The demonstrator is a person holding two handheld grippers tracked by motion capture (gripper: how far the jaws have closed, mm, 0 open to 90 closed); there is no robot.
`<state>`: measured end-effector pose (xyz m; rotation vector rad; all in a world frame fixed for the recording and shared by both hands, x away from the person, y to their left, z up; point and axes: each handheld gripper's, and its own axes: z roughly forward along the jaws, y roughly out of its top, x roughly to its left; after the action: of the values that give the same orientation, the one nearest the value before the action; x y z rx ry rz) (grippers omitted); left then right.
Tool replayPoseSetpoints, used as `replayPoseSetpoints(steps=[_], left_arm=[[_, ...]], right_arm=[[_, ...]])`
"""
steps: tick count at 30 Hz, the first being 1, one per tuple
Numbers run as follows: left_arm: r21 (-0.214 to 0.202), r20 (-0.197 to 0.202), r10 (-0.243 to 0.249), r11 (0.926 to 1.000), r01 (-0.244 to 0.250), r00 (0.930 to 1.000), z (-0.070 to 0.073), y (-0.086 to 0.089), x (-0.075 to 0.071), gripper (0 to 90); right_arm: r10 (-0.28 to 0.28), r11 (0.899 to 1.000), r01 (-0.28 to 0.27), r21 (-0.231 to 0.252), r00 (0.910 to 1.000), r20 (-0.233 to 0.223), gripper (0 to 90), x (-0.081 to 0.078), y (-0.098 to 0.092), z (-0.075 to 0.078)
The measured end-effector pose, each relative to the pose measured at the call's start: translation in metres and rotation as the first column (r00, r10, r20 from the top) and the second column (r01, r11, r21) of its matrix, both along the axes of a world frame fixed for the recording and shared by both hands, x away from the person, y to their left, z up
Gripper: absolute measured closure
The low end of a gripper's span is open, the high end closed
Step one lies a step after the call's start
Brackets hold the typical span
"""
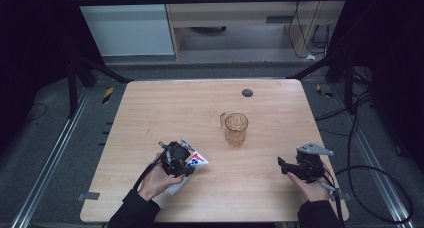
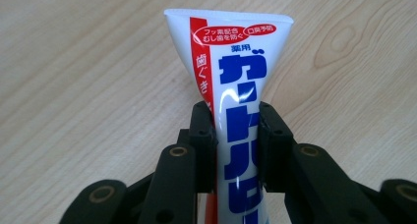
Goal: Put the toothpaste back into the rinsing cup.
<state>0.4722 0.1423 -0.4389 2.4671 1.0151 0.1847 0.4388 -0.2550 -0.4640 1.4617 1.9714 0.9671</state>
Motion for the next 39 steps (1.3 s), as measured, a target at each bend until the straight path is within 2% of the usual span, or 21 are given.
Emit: replayPoseSetpoints(steps=[4,8,16,20,24,29,34,38,39], left_arm=[[-0.050,0.058,0.019,0.9986,-0.016,0.9981,0.015,0.006,-0.004,72.6],[-0.104,0.122,0.051,0.9938,-0.038,0.9912,0.028,0.012,-0.007,72.7],[-0.169,0.238,0.110,0.9832,-0.070,0.9650,0.045,0.015,-0.007,72.8],[-0.204,0.289,0.141,0.9754,-0.082,0.9471,0.054,0.012,-0.004,72.8],[-0.223,0.344,0.173,0.9699,-0.098,0.9229,0.062,0.007,-0.001,72.7],[-0.282,0.387,0.223,0.9523,-0.116,0.8946,0.067,-0.001,0.004,72.7],[-0.329,0.410,0.264,0.9356,-0.129,0.8728,0.072,-0.008,0.011,72.7],[-0.376,0.438,0.309,0.9158,-0.140,0.8439,0.077,-0.015,0.021,72.7],[-0.385,0.440,0.316,0.9121,-0.141,0.8405,0.078,-0.016,0.022,72.7]], right_arm=[[-0.002,1.000,0.002,0.006,1.0000,0.000,23.4,0.000,0.000,0.000],[0.001,1.000,-0.001,0.001,1.0000,0.002,23.3,0.000,0.000,-0.001],[0.000,1.000,0.000,0.000,1.0000,0.005,23.3,0.000,0.001,-0.001],[-0.002,1.000,0.002,0.000,1.0000,0.008,23.3,0.000,0.001,-0.001],[-0.003,1.000,0.003,0.004,0.9999,0.013,23.1,0.000,0.001,-0.001],[-0.002,1.000,0.002,0.004,0.9998,0.020,22.9,0.000,0.002,-0.002],[0.002,1.000,-0.002,0.002,0.9997,0.023,22.2,0.001,0.003,-0.003],[0.001,1.000,-0.001,0.005,0.9997,0.025,21.5,0.001,0.004,-0.003],[0.000,1.000,-0.001,0.006,0.9997,0.025,21.3,0.001,0.004,-0.004]])
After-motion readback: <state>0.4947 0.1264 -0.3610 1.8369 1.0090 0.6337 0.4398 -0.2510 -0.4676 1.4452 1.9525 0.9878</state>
